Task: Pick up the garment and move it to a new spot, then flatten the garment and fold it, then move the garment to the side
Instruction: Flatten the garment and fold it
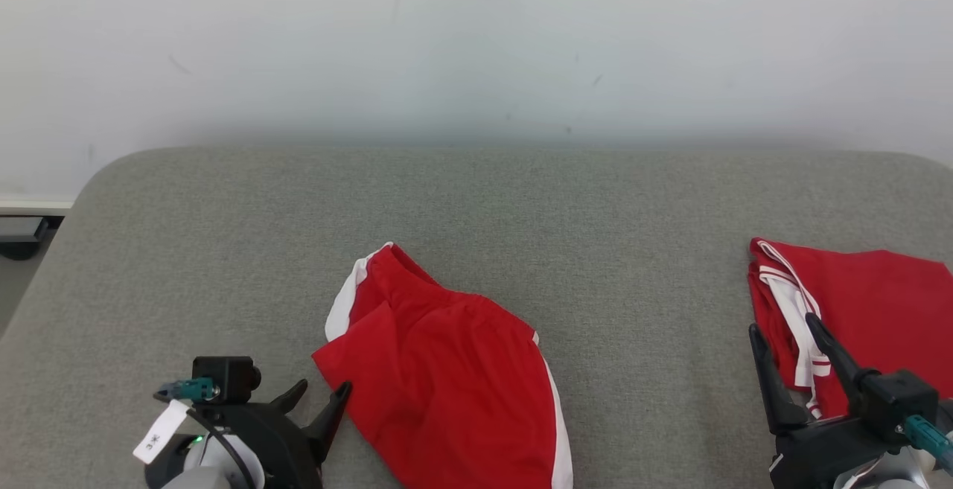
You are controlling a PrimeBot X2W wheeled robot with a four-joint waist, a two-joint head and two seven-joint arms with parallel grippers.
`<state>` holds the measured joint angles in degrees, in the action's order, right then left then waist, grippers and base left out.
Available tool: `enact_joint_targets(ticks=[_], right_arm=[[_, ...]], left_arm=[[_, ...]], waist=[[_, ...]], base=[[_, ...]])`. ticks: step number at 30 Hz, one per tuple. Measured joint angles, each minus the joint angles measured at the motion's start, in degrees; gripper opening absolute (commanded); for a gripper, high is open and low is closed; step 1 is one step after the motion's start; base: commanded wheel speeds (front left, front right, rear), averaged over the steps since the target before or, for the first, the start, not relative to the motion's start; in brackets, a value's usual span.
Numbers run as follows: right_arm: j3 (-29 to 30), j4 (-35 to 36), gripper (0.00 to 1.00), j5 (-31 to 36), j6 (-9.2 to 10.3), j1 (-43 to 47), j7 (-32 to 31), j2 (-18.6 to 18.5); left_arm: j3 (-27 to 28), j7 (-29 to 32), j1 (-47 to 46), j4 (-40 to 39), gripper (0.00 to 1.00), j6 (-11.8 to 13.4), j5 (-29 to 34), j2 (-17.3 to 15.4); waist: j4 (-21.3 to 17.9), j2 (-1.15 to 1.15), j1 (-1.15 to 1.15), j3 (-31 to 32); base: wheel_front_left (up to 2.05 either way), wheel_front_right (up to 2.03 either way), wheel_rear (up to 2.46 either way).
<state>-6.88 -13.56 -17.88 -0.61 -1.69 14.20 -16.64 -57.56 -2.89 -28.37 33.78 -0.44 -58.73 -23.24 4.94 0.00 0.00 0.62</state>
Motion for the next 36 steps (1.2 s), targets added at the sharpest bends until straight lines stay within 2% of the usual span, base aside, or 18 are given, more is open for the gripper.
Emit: enact_joint_targets(ticks=[6, 15, 21, 22, 23, 24, 29, 36], right_arm=[[-0.4, -0.07, 1.0, 0.01, -0.4, -1.18, 0.0, -0.01], [-1.04, -0.14, 1.0, 0.35, -0.67, -2.66, 0.0, 0.07], [-1.0, -0.18, 1.0, 0.38, -0.67, -2.74, 0.0, 0.02], [-0.96, -0.22, 1.0, 0.38, -0.67, -2.85, 0.0, -0.01], [-0.91, -0.25, 1.0, 0.38, -0.67, -3.05, 0.0, -0.01], [-0.91, -0.24, 1.0, 0.4, -0.65, -3.37, 0.0, 0.01], [-0.4, -0.63, 1.0, 0.41, -0.34, -3.64, 0.01, -0.02], [-0.38, -0.96, 1.0, 0.41, -0.12, -3.61, 0.01, 0.33]], left_arm=[[2.07, -1.19, -0.46, 2.6, 1.0, -1.67, -2.79, 3.79], [1.96, 0.73, -5.21, 11.31, 1.0, -3.0, -2.56, 3.89], [2.25, 1.94, -6.38, 15.22, 1.0, -4.22, -3.3, 6.0], [2.01, 2.13, -6.65, 15.64, 0.49, -4.34, -3.25, 6.45], [1.66, 2.36, -7.13, 16.03, 0.33, -4.71, -3.24, 6.84], [1.43, 2.33, -7.65, 16.22, 0.0, -4.75, -3.05, 7.08], [0.65, 0.91, -11.26, 17.0, 0.0, -5.65, -1.4, 8.23], [-3.13, -3.61, -15.29, 12.67, 0.0, -6.22, 3.61, 13.6]], waist=[[-1.42, 0.0, 0.0, -0.6], [-4.15, 0.0, 0.0, -2.0], [-5.67, 0.0, 0.0, -3.6], [-5.86, 0.0, 0.0, -3.89], [-6.04, 0.0, 0.01, -4.19], [-6.19, 0.0, 0.0, -4.46], [-6.48, 0.0, 0.01, -5.19], [-5.72, 0.0, 0.0, -4.9]], base=[[0.0, 0.0, 0.0], [0.0, 0.0, 0.0], [0.0, 0.0, 0.0], [0.0, 0.0, 0.0], [0.0, 0.0, 0.0], [0.0, 0.0, 0.0], [0.0, 0.0, 0.0], [0.0, 0.0, 0.0]])
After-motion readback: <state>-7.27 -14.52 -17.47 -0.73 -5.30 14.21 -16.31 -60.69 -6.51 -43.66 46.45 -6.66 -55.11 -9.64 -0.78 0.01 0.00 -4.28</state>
